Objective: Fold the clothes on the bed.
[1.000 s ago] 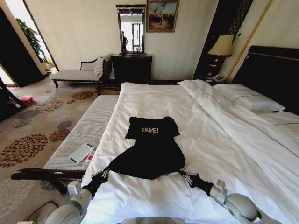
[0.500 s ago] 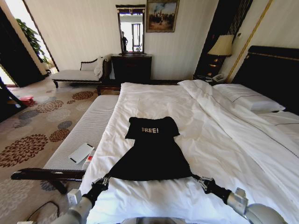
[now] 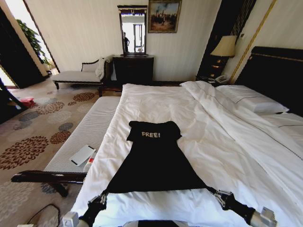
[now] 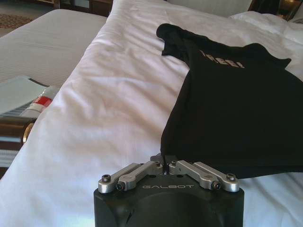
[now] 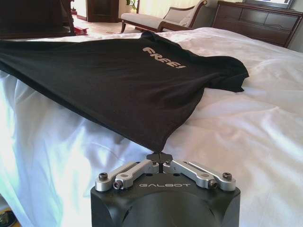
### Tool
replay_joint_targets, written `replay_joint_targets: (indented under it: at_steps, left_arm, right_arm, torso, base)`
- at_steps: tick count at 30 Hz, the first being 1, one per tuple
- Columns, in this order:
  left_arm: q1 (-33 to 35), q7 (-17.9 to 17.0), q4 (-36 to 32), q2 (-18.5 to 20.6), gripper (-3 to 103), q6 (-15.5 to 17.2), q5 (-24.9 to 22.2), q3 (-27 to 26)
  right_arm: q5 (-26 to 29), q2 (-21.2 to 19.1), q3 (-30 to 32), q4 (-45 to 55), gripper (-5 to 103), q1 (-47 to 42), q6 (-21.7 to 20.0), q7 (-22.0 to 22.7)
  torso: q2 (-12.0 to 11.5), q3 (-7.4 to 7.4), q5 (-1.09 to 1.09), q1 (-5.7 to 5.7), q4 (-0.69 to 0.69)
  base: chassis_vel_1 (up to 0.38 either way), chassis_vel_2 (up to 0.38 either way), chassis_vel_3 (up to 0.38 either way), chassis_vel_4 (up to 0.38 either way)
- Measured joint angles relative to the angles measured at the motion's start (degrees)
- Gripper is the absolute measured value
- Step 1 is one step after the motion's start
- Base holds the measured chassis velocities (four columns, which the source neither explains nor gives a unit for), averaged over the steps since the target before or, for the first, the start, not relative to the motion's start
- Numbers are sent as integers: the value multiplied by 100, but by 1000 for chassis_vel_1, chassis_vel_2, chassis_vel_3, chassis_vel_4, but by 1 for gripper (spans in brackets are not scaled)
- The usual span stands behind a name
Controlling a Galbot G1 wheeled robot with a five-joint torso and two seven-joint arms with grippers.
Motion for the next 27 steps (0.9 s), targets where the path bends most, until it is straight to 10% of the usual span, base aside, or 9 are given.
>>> replay_joint_targets:
  at_steps: [10, 27]
  left_arm:
    - [602, 7, 237, 66, 0, -740, 350, 135]
    - [566, -81, 488, 67, 0, -782, 386, 228]
  right_arm:
    - [-249, 246, 100, 37, 0, -275, 258, -145]
    - [-666, 501, -96, -198, 0, -310, 578, -294]
  torso:
    - [0, 0, 0, 0, 0]
    - [0, 1, -1, 1, 0]
  base:
    - [0, 0, 0, 0]
    - [0, 0, 0, 0]
